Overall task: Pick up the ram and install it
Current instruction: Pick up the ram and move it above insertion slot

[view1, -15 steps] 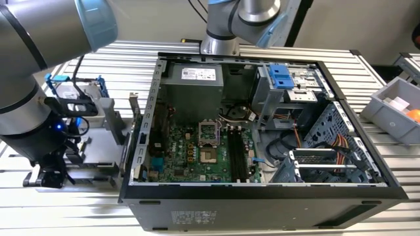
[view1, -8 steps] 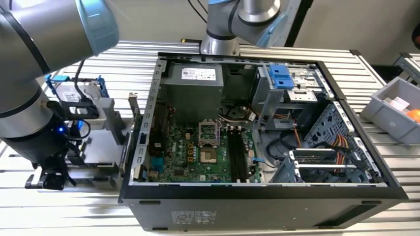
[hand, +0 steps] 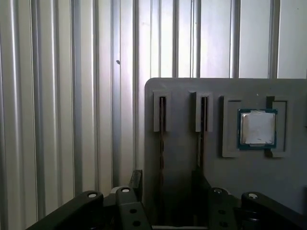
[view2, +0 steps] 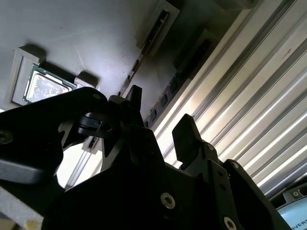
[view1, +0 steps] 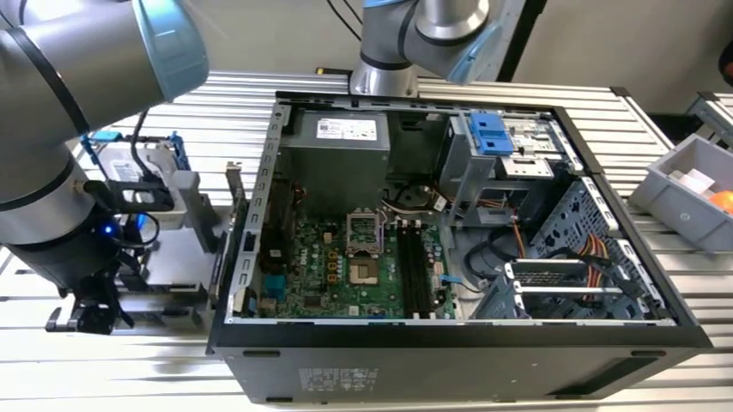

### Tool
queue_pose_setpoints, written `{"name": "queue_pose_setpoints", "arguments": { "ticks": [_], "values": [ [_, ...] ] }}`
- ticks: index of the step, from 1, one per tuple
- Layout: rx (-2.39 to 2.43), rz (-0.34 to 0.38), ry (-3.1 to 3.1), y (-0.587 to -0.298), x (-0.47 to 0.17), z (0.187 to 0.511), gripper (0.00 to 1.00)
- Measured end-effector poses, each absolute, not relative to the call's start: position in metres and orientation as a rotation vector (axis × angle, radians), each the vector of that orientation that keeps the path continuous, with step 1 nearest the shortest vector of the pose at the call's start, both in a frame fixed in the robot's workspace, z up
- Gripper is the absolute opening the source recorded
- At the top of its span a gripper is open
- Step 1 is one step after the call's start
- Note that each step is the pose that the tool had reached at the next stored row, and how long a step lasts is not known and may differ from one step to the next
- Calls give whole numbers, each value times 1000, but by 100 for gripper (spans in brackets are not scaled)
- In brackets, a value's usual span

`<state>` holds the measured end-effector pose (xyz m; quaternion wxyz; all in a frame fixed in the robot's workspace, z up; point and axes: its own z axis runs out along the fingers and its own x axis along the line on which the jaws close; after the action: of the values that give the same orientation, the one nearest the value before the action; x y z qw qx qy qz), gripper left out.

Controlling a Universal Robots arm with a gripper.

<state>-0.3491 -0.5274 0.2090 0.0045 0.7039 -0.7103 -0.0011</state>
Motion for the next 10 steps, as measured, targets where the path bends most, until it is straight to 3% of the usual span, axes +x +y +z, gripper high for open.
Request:
{"name": "queue_pose_setpoints", "arguments": {
  "ticks": [10],
  "values": [
    [2202,-1,-2227,-529,-349,202,100]
  ]
}}
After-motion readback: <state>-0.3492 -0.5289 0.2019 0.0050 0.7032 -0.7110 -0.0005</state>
